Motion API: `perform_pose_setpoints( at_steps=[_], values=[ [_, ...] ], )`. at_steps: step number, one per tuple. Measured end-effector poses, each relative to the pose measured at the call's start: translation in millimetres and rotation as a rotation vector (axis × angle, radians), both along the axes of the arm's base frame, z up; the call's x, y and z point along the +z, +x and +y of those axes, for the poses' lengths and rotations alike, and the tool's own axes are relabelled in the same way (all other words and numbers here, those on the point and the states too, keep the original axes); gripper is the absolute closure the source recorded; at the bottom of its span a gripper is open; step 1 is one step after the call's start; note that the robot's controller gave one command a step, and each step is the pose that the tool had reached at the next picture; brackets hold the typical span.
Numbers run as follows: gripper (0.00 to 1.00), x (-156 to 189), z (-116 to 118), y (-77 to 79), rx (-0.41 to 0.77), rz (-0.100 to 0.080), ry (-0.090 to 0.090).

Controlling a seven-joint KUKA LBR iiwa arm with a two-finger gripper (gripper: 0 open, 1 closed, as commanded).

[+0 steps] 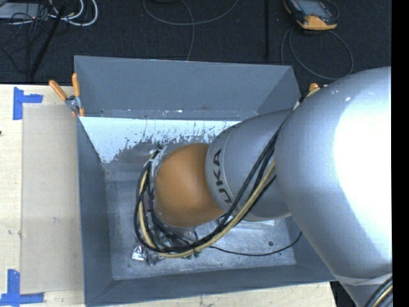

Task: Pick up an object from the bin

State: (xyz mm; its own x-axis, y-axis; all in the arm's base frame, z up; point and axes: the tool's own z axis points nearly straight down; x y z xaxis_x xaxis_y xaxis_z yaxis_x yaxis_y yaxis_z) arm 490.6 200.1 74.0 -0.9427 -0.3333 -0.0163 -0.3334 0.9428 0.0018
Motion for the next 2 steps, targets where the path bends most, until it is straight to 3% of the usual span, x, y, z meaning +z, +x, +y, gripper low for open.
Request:
perform_pose_setpoints(
  at_steps=[1, 2],
  values=[
    [1.00, 119, -6, 2.1, 0.061, 0.007, -0.005],
    [1.00, 166, -16, -1.9, 0.062, 0.010, -0.006]
  ],
)
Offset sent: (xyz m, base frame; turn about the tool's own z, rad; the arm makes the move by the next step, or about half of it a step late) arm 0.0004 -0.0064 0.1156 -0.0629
